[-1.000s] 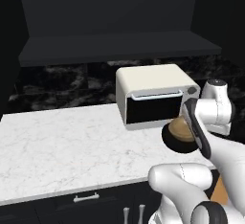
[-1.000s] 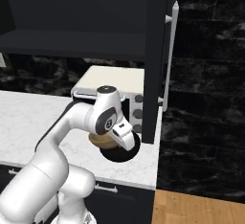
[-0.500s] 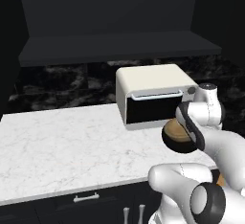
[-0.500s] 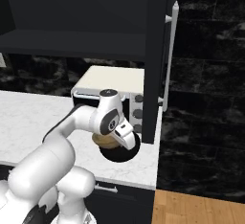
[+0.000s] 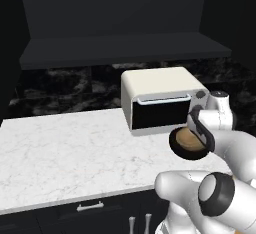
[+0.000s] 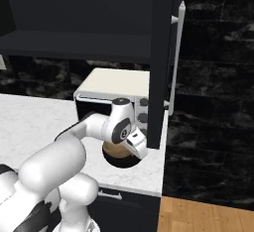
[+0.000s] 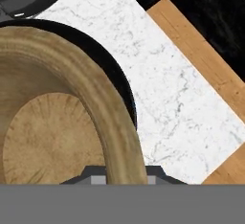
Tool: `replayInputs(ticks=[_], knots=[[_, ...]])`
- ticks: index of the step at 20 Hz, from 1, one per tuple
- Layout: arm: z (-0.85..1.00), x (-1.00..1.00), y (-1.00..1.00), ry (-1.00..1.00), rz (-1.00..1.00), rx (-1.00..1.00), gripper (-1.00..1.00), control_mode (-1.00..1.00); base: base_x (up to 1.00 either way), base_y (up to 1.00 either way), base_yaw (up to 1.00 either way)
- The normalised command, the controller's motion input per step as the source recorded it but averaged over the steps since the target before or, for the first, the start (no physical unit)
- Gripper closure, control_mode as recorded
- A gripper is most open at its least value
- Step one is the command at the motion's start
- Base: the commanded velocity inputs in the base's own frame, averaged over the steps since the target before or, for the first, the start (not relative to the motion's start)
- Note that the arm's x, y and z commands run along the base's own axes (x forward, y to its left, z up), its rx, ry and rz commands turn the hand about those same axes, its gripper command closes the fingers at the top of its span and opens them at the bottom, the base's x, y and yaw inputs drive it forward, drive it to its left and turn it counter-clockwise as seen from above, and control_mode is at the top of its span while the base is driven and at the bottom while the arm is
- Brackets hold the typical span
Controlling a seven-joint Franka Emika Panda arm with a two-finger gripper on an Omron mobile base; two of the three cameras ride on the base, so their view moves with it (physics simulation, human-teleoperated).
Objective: Pick up the bowls on the counter and stack them on top of one another in the open cabinet. Place the smaller bowl on top of the larger bowl.
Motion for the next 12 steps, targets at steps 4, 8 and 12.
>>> replayInputs(ticks=[4,8,12], knots=[[-0.1,0.0,-0.17,0.0,0.0,0.0,1.0,-1.0,0.0,0.0,0.0],[-0.11,0.01,0.0,0.0,0.0,0.0,1.0,-1.0,0.0,0.0,0.0],[-0.01,0.08,0.0,0.0,0.0,0.0,1.0,-1.0,0.0,0.0,0.0]])
